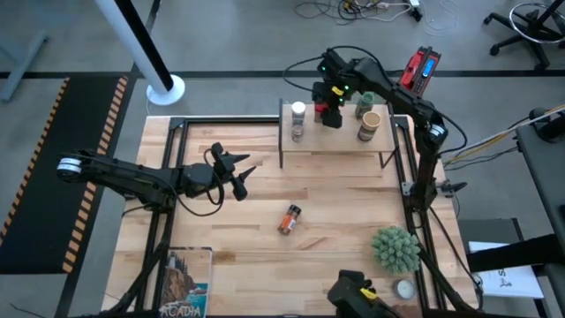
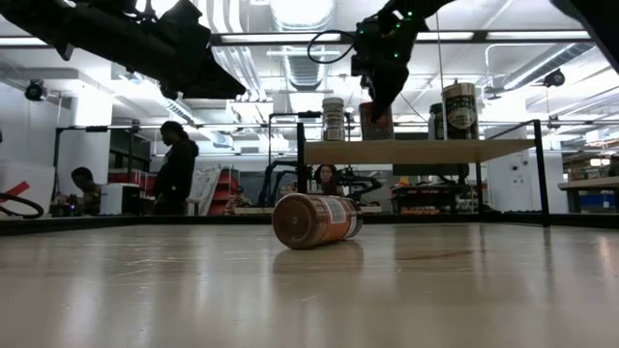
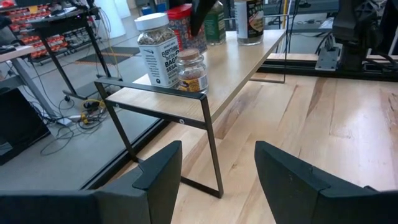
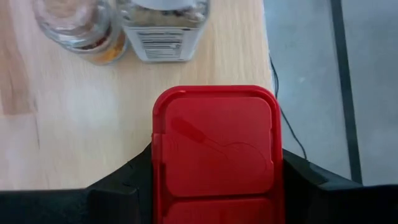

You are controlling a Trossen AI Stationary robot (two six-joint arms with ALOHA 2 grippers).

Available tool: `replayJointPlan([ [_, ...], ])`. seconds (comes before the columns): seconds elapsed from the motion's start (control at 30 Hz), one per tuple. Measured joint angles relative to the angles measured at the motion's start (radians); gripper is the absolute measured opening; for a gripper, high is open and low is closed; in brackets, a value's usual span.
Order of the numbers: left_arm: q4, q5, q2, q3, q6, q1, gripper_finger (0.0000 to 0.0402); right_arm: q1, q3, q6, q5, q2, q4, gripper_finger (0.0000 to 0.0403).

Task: Shelf spices
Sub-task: Put the red seasoning can on the shelf, then put the black seasoning bottle on the shelf aligned with the red seasoning can

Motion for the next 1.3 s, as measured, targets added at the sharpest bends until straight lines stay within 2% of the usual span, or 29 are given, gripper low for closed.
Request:
replayJointPlan([
  [0.13,-0.007,0.0,0.0,0.0,0.0,0.0,0.0192,-0.01,0.036,-0.005,0.0,0.024,-0.039,0.0195],
  [0.63,-0.012,0.0,0.0,0.0,-0.004,0.0,0.0192,-0.018,0.012,-0.004,-0.005,0.025,-0.051,0.0237],
  [0.8,-0.012,0.0,0.0,-0.001,-0.004,0.0,0.0192,-0.018,0.013,-0.007,0.003,0.006,-0.051,0.0234],
  [1.0,-0.012,0.0,0.0,-0.002,-0.004,0.0,0.0192,-0.016,0.075,0.013,0.003,-0.035,-0.058,0.0229],
  [1.17,-0.012,0.0,0.0,-0.002,-0.004,0.0,0.0192,0.016,0.137,0.062,-0.009,-0.085,-0.07,0.0237],
  [1.3,-0.012,0.0,0.0,-0.002,-0.004,0.0,0.0192,0.091,0.145,0.089,-0.092,-0.139,-0.086,0.0237],
])
